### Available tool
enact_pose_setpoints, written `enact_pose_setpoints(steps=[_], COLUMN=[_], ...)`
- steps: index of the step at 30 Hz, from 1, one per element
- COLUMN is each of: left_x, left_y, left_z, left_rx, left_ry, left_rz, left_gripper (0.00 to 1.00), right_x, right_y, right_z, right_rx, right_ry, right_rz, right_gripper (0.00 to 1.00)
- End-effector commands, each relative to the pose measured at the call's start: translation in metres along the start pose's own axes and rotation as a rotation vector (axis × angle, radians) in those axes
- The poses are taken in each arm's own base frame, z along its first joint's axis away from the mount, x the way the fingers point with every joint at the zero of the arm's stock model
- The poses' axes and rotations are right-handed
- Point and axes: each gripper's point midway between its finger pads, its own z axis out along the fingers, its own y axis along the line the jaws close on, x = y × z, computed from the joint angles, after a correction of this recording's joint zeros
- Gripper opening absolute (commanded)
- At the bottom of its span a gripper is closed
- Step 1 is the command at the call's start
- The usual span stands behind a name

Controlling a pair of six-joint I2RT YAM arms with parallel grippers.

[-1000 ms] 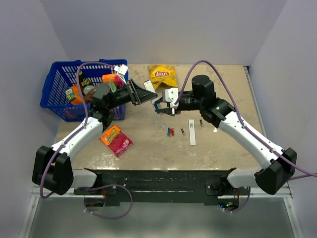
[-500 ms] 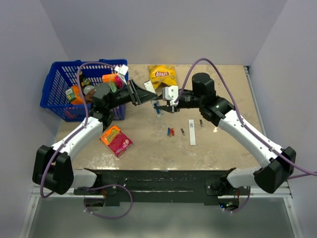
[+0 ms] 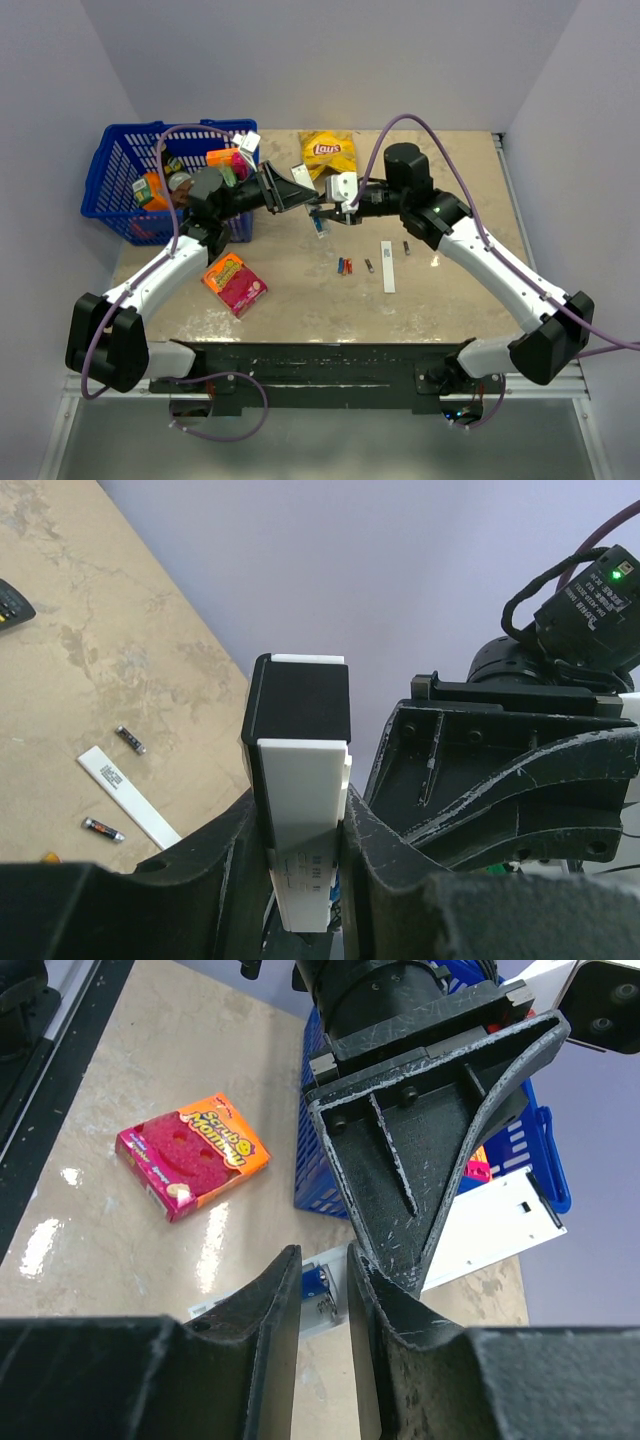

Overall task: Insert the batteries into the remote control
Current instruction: Load the battery into the remote control.

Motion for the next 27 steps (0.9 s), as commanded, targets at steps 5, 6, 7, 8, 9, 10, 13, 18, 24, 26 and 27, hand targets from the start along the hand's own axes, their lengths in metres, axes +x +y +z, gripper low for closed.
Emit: enact_pose_setpoints(steps=[5,6,7,8,9,10,13,18,24,26,27], left_x=[-0.008,-0.009,-0.009,-0.009,-0.009,-0.01,-0.01,-0.013,-0.013,-0.014,-0.014], left_y=[-0.023,-0.022,-0.023,-0.022,-0.023,-0.024,-0.023,-0.027,-0.028,-0.029,-0.029], left_z=[0.001,0.002,0.001,0.002,0.002,0.002,0.002,0.003,0.003,0.003,0.003], left_rx=[0.065,0.064,0.064,0.064,0.066,0.068,0.069,0.079,0.084,0.091,0.093], left_ry=[-0.009,-0.011,-0.013,-0.012,-0.012,-0.015,-0.015,-0.021,-0.022,-0.022,-0.021], left_rz=[0.05,0.049,0.05,0.047,0.048,0.05,0.046,0.05,0.052,0.052,0.052], left_gripper=[0.0,0.0,0.0,0.0,0.0,0.0,0.0,0.0,0.0,0.0,0.0], right_x=[-0.014,-0.013,-0.013,-0.012,-0.012,-0.011,-0.009,-0.006,-0.005,-0.001,0.001], right_y=[-0.004,-0.003,-0.003,-0.001,0.0,0.0,0.003,0.006,0.009,0.01,0.012], right_z=[-0.002,-0.002,-0.002,-0.002,-0.002,-0.001,-0.001,0.001,0.003,0.003,0.004], right_rx=[-0.02,-0.022,-0.024,-0.029,-0.034,-0.036,-0.047,-0.06,-0.079,-0.084,-0.092], right_ry=[-0.03,-0.028,-0.028,-0.024,-0.026,-0.024,-0.022,-0.021,-0.024,-0.016,-0.013], right_rz=[-0.043,-0.041,-0.041,-0.038,-0.037,-0.033,-0.023,-0.013,-0.002,0.007,0.013], right_gripper=[0.22,0.22,0.22,0.21,0.21,0.2,0.2,0.2,0.18,0.15,0.14])
